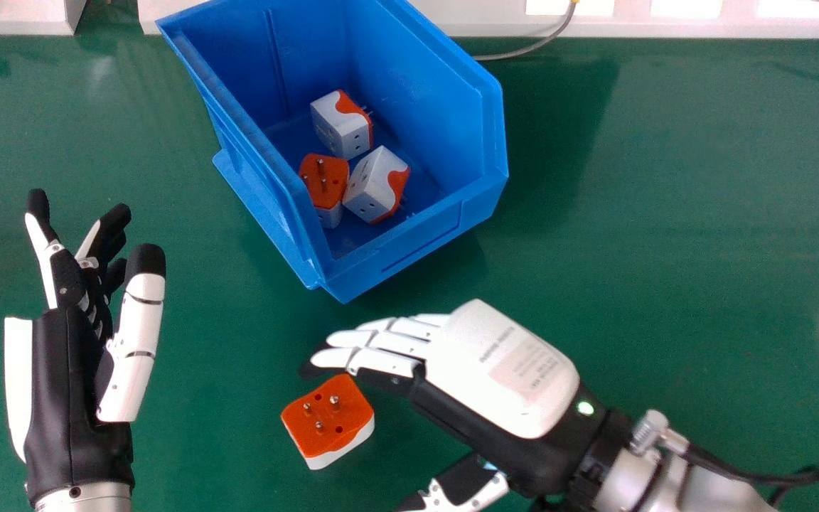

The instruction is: Pick all objects and put in blue box

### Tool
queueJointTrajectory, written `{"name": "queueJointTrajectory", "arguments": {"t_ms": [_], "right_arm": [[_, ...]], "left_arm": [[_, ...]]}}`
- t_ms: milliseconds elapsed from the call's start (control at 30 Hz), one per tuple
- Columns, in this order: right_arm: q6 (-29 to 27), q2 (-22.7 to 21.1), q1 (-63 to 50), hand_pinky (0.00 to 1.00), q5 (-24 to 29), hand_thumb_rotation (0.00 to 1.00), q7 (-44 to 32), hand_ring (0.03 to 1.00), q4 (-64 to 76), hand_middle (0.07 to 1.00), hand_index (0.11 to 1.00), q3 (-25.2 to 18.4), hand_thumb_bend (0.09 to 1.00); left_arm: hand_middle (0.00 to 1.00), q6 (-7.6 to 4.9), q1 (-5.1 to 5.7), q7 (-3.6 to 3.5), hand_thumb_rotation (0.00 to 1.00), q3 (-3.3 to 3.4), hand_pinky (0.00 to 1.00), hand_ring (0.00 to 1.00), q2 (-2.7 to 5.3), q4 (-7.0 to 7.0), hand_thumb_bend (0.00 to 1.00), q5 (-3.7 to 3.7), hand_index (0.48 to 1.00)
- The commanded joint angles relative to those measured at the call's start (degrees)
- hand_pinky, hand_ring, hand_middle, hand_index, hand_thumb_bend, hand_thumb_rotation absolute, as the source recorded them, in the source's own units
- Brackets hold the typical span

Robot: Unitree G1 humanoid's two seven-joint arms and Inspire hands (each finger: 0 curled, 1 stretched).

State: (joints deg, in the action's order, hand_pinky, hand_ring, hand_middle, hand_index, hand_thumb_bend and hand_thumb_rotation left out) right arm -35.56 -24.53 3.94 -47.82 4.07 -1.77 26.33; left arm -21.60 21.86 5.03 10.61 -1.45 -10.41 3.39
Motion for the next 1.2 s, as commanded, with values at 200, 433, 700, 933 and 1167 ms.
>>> {"name": "queueJointTrajectory", "arguments": {"t_ms": [200, 433, 700, 933, 1167], "right_arm": [[0.45, 2.91, 6.18, 0.64, -3.22, 0.59, -0.11, 0.793, -2.74, 0.847, 0.829, 2.84, 0.543], [0.91, 4.82, 12.40, 0.62, -6.73, 0.54, 2.47, 0.781, -11.44, 0.838, 0.809, 5.81, 0.559], [2.12, 6.08, 17.61, 0.63, -9.89, 0.54, 5.54, 0.795, -19.25, 0.844, 0.812, 8.89, 0.544], [3.86, 7.49, 21.37, 0.63, -11.43, 0.51, 8.00, 0.793, -25.64, 0.831, 0.796, 11.02, 0.531], [5.52, 7.94, 23.39, 0.62, -12.08, 0.52, 9.65, 0.779, -28.71, 0.805, 0.779, 12.93, 0.510]], "left_arm": [[0.91, -0.39, 0.63, 0.02, 0.76, 0.25, 0.92, 0.93, 0.01, -1.94, 0.56, -0.50, 0.904], [0.90, 0.00, 1.04, -0.17, 0.75, 0.29, 0.95, 0.93, 0.34, -2.51, 0.59, -1.69, 0.898], [0.91, 0.32, 1.44, -0.61, 0.76, 0.42, 0.96, 0.94, 0.17, -2.98, 0.62, -2.39, 0.905], [0.92, 0.59, 1.60, -0.94, 0.76, 0.62, 0.97, 0.94, 0.12, -3.47, 0.59, -2.40, 0.905], [0.92, 1.14, 1.54, -1.20, 0.77, 0.82, 0.97, 0.95, 0.09, -4.06, 0.59, -2.23, 0.911]]}}
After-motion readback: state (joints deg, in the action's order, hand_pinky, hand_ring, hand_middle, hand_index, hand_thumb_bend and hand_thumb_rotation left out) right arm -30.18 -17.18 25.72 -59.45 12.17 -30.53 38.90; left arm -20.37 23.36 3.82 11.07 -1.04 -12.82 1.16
